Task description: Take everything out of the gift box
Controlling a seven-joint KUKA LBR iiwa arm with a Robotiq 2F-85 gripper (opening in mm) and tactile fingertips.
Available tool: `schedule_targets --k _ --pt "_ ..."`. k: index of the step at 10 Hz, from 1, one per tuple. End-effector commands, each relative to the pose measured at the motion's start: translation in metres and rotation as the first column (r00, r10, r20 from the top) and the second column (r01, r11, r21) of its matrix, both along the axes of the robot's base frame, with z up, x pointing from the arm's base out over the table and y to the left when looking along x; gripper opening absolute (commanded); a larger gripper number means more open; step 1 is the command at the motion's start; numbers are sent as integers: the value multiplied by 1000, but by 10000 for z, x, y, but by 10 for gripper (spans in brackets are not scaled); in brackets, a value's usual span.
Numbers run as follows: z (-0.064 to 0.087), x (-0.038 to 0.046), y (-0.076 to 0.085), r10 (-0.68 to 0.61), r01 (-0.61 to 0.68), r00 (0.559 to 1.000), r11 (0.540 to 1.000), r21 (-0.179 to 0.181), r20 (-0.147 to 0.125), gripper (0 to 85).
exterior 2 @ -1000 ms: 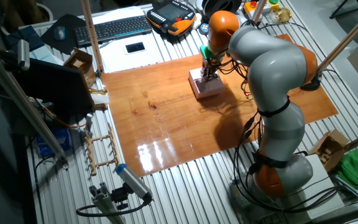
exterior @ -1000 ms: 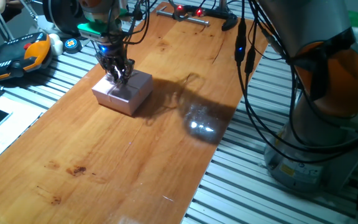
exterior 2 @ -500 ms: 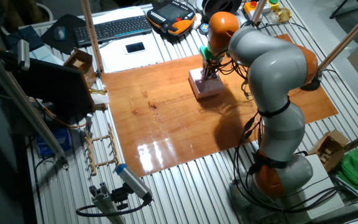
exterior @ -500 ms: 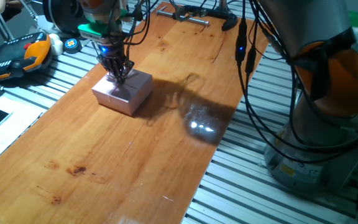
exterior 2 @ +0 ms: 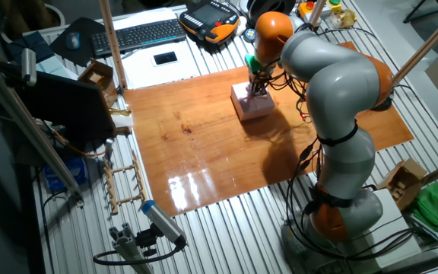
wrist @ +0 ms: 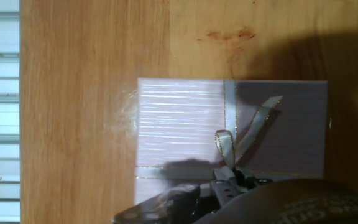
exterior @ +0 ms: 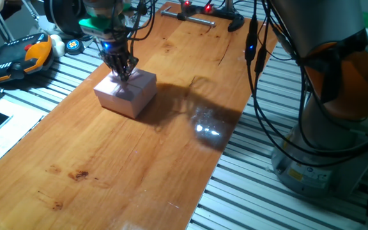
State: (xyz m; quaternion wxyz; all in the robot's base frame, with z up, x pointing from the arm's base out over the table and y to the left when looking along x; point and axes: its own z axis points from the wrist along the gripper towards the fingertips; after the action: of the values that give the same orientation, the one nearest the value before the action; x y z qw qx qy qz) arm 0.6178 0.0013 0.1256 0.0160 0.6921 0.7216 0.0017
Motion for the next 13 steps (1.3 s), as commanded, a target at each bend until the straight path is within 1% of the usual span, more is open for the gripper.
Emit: schedule_targets --k 1,3,6,7,8,10,13 --pt "26 -14 -12 4 -4 1000 1000 0 0 10" --pt "129 -62 -77 13 -13 1000 1000 6 -2 10" --pt "197 -112 -149 27 -27 1000 1000 -6 -1 10" --pt "215 -136 -187 43 -43 999 999 -3 -3 10" --pt "225 -159 -218 63 -63 998 998 -3 -5 10" --pt "241 -212 -279 94 -94 996 995 -21 -7 10" --pt "239 -290 -401 111 -111 994 993 -27 4 10"
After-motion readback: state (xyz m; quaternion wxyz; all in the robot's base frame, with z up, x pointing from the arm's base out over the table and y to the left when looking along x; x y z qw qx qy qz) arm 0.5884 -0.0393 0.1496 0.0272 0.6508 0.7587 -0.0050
